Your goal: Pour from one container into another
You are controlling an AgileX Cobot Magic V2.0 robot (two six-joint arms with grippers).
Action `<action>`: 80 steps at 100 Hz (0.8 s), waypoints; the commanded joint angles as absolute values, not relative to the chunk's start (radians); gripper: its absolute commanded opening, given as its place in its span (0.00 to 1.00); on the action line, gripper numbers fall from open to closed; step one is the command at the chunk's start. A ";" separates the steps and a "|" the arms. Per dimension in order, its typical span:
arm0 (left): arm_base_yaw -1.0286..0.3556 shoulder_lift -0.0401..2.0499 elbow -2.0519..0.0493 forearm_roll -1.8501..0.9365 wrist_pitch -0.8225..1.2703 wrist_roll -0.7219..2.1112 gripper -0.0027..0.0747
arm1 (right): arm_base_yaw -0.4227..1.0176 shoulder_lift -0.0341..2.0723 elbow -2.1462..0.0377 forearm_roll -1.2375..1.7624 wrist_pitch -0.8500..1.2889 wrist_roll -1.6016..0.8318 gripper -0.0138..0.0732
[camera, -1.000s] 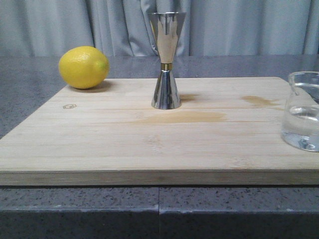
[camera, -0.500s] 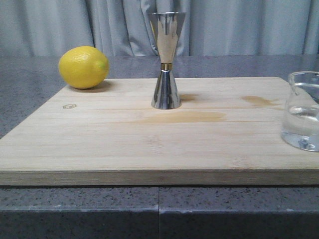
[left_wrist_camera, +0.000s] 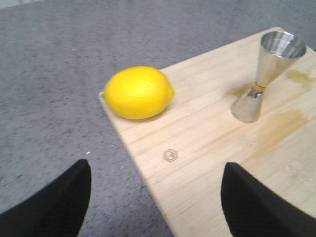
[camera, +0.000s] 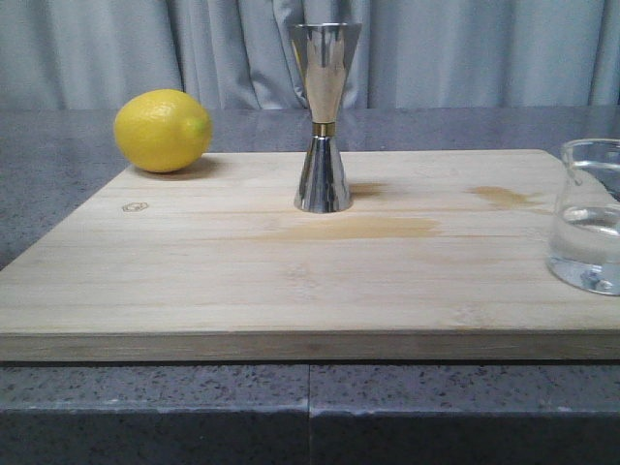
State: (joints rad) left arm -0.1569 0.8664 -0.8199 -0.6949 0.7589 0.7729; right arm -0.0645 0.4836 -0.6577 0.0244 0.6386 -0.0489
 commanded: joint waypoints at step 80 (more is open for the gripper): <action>-0.348 1.508 -0.954 -1.648 0.922 1.945 0.68 | -0.062 0.521 -0.692 0.039 0.547 -0.059 0.83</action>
